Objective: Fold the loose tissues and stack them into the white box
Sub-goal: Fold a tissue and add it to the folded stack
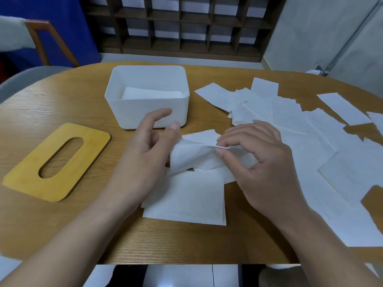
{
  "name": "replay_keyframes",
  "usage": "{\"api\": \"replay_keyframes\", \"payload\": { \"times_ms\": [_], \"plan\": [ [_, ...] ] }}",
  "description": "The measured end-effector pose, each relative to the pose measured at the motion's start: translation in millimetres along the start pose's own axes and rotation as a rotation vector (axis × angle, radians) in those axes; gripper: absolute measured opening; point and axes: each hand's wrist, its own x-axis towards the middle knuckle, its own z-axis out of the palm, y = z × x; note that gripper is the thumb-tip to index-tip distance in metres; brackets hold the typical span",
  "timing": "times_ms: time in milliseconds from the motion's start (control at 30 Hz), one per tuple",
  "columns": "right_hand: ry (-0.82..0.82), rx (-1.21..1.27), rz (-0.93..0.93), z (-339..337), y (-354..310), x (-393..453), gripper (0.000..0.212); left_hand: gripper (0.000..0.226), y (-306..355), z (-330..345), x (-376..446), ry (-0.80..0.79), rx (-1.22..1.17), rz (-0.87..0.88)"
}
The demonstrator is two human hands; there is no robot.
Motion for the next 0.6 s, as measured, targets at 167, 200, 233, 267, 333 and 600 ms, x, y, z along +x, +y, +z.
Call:
{"api": "replay_keyframes", "payload": {
  "times_ms": [167,200,233,267,333,600],
  "plan": [
    [-0.037,0.162,0.143,-4.2,-13.1,1.2,0.007,0.023,3.1,-14.6,0.2,-0.084,0.236,0.235],
    [-0.041,0.201,0.170,-6.3,-16.4,1.2,0.007,0.016,3.4,-15.6,-0.3,-0.100,0.196,0.249],
    [-0.044,0.238,0.198,-8.5,-19.3,1.1,0.008,0.014,3.0,-16.8,-1.2,-0.100,0.168,0.266],
    [-0.048,0.270,0.223,-11.1,-21.9,0.9,0.008,0.016,2.3,-17.7,-2.3,-0.086,0.161,0.279],
    [-0.071,0.324,0.279,-14.7,-24.4,1.0,0.009,0.019,1.3,-20.9,-3.4,-0.067,0.170,0.270],
    [-0.308,0.287,0.421,-9.8,-19.3,-5.9,0.009,0.016,-5.9,-41.6,-10.8,-0.128,0.287,0.097]
  ]
}}
